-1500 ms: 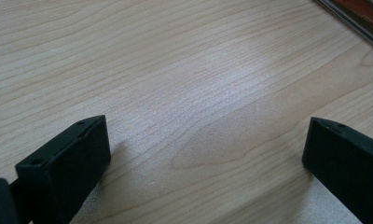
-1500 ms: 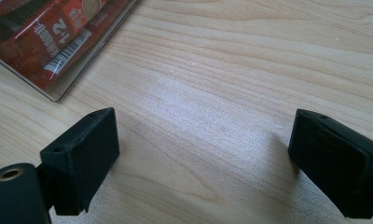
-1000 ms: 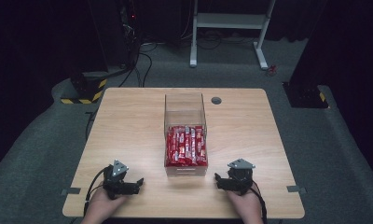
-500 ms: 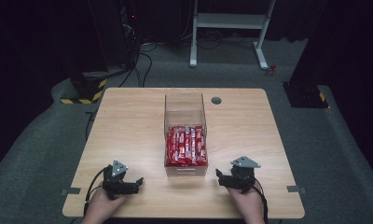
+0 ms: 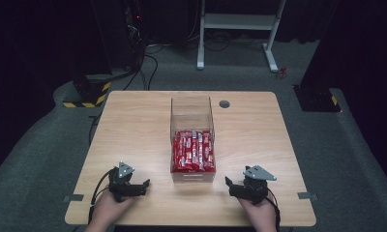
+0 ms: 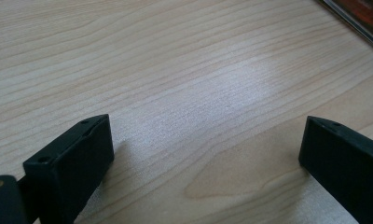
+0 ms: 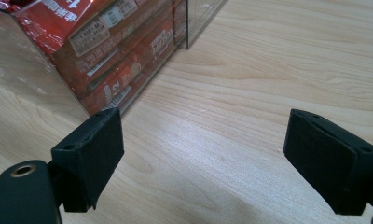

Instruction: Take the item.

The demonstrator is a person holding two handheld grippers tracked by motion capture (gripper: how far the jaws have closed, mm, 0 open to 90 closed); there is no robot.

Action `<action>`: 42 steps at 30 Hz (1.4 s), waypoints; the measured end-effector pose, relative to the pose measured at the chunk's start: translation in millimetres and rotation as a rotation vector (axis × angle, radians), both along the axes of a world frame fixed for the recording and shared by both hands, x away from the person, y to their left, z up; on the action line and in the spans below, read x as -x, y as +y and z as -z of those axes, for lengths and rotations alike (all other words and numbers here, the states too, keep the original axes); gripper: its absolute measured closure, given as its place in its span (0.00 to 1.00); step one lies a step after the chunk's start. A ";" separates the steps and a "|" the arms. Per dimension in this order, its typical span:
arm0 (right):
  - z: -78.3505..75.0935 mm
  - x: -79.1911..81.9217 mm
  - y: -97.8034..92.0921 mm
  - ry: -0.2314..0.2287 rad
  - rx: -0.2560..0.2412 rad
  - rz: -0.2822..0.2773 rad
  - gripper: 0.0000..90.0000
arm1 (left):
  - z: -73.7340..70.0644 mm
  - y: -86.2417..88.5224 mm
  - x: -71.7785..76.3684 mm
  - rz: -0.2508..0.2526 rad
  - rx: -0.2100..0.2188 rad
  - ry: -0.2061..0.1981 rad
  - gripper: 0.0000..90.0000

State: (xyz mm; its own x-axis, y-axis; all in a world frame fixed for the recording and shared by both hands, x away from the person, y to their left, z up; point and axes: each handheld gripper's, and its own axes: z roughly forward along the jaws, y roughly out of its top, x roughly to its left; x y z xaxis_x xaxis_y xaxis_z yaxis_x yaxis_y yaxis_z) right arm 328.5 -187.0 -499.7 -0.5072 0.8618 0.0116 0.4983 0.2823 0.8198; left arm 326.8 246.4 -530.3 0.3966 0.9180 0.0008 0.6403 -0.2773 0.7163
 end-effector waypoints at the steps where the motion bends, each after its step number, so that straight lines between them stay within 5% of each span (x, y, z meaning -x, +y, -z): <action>1: -0.5 0.8 -0.6 -0.005 0.001 -0.001 0.14 | 0.0 -0.2 -0.2 -0.002 0.002 0.000 0.04; 21: -25.8 -0.3 5.8 -0.100 -0.044 -0.038 0.13 | -0.2 1.2 3.0 -0.012 0.000 -0.001 0.05; 42: -49.6 -8.1 15.9 -0.098 -0.071 -0.064 0.14 | -0.3 1.3 3.1 -0.030 -0.009 0.004 0.03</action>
State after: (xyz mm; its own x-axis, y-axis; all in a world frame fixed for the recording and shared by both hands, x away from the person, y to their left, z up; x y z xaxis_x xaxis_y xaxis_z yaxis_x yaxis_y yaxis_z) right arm 336.6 -171.0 -450.1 -0.5626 0.8265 0.0189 0.3978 0.2506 0.8826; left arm 323.7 247.7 -530.0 0.3692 0.9293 0.0078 0.6510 -0.2646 0.7115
